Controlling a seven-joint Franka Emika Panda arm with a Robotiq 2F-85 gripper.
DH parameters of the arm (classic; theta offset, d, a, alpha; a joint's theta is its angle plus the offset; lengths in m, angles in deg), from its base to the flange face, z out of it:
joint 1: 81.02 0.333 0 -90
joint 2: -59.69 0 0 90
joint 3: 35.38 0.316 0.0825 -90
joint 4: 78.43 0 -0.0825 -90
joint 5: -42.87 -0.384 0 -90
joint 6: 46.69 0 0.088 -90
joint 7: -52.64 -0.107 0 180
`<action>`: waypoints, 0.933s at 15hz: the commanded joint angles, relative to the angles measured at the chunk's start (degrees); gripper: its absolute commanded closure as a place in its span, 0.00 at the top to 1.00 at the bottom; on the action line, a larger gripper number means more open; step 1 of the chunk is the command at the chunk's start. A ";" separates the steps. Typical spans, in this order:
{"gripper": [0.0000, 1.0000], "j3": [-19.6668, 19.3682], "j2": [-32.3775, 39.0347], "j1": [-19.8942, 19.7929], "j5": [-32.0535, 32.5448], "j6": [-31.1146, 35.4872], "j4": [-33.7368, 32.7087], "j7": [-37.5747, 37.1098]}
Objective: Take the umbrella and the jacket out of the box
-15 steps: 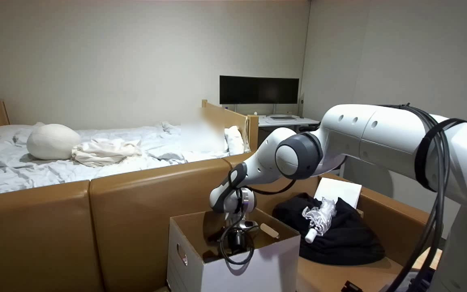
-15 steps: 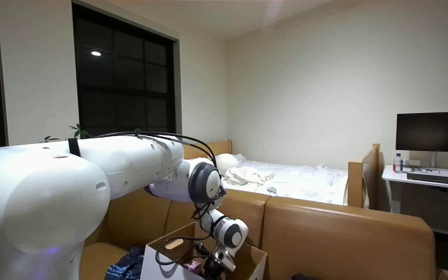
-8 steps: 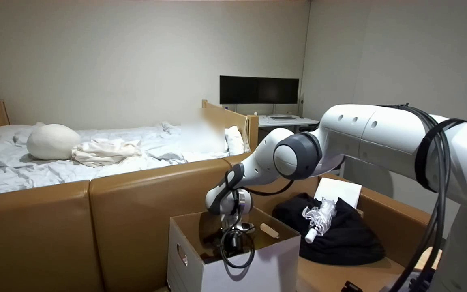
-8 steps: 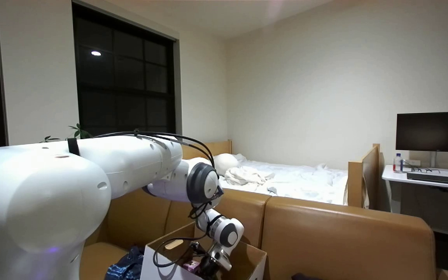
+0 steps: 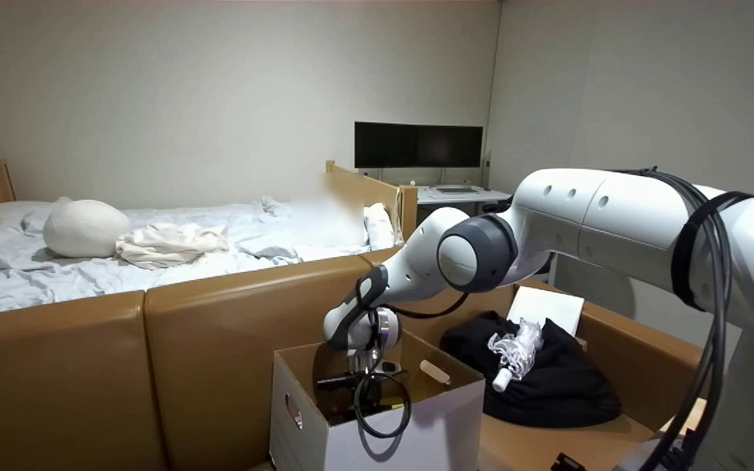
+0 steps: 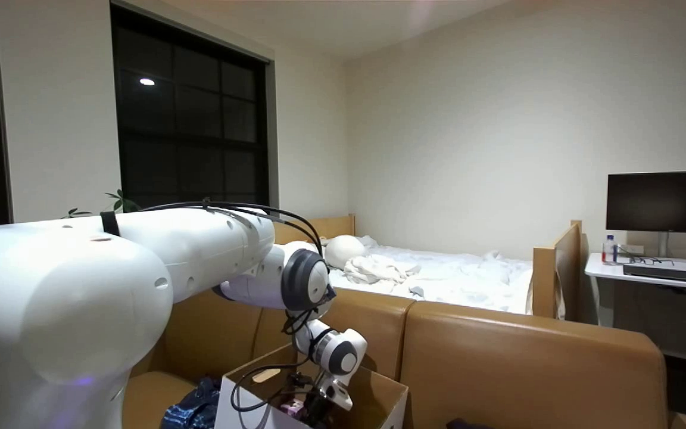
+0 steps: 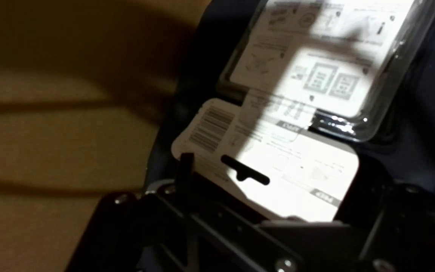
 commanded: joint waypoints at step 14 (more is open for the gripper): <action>0.88 0.39 0.00 -3.85 -1.57 5.56 4.30 1.27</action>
